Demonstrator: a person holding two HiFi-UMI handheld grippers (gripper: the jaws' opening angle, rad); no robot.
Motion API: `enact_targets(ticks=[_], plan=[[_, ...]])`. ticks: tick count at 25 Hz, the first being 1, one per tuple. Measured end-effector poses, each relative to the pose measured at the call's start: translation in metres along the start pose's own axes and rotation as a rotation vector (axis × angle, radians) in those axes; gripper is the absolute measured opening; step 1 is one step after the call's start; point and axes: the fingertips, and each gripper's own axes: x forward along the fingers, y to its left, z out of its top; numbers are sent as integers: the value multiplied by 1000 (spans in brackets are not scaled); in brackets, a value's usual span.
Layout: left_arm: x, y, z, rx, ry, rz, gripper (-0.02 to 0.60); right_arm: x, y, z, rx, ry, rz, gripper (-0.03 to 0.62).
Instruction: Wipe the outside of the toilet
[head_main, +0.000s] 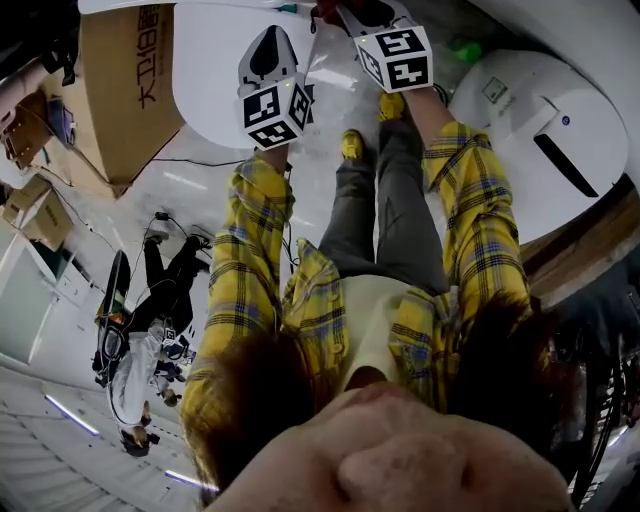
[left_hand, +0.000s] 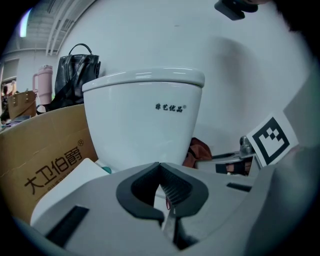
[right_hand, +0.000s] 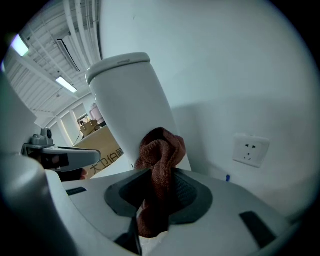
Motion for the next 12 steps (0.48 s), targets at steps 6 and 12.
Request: enact_targets(ticks=[6,12], plan=[[3,1,-13,2,17,-4,8,10,-4,-19,16,42,-10,123],[1,0,-26,10,33,-9,8,17,-3,-40,32,82,-12,123]])
